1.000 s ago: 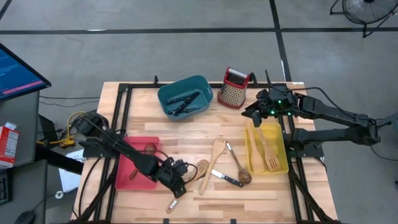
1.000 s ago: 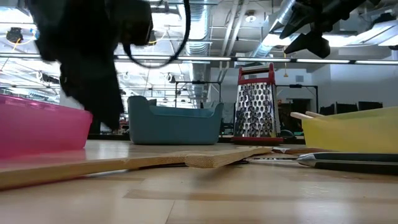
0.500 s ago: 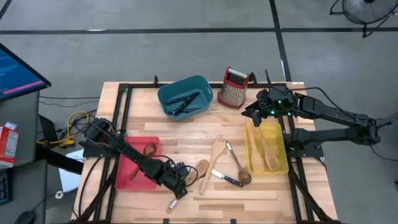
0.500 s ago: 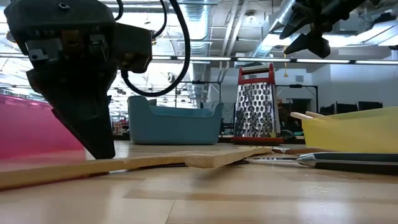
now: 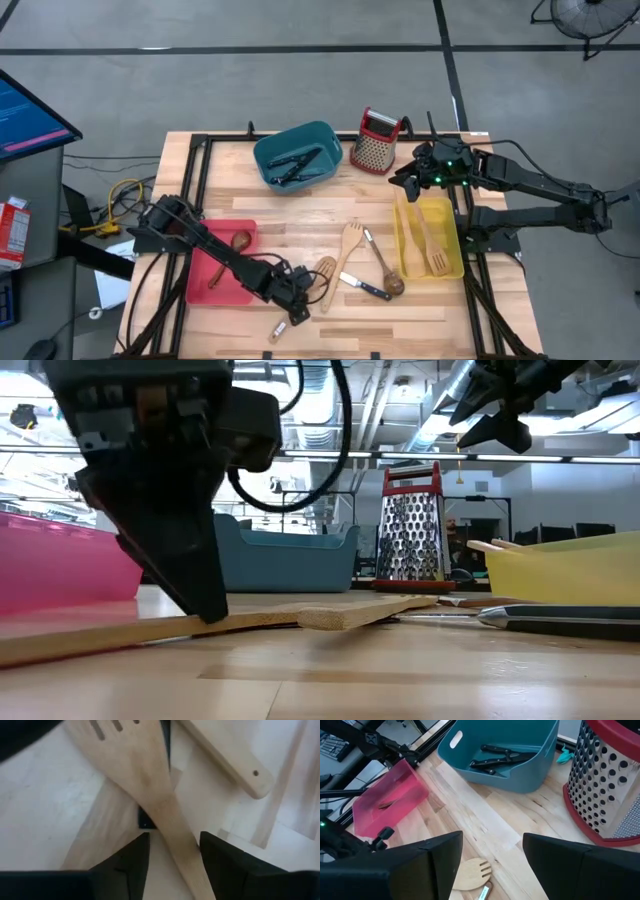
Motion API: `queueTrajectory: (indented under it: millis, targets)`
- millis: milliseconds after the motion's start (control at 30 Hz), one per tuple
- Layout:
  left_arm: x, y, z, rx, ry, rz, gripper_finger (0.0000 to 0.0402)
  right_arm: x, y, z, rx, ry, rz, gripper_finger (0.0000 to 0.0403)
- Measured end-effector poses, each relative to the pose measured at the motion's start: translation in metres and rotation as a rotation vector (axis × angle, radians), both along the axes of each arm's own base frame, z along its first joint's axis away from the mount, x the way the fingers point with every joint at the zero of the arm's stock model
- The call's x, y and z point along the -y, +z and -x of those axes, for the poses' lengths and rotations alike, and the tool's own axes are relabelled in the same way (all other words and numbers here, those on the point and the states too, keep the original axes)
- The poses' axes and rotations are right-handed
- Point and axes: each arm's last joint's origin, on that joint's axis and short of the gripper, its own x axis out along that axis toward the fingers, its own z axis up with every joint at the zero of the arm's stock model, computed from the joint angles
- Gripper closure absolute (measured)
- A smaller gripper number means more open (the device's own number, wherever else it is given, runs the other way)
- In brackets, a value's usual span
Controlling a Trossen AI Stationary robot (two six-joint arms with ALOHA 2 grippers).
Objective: Pick & Place Kitchen Items
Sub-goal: Put the brown serving spoon into the pink bin
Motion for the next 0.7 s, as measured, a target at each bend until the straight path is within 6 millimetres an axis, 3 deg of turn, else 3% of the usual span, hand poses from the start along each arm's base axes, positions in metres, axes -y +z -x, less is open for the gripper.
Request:
queueTrajectory:
  millis: [133, 367, 700]
  targets:
    - [-0.001, 0.002, -0.005, -0.017, -0.041, 0.013, 0.0253, 0.000, 0.000, 0.000, 0.000, 0.000, 0.000, 0.0182]
    - [-0.015, 0.007, 0.006, -0.120, -0.020, -0.108, 0.0289, 0.000, 0.000, 0.000, 0.000, 0.000, 0.000, 0.0182]
    - [-0.034, -0.003, 0.012, -0.177, 0.008, -0.170, 0.0316, 0.000, 0.000, 0.000, 0.000, 0.001, 0.000, 0.0182]
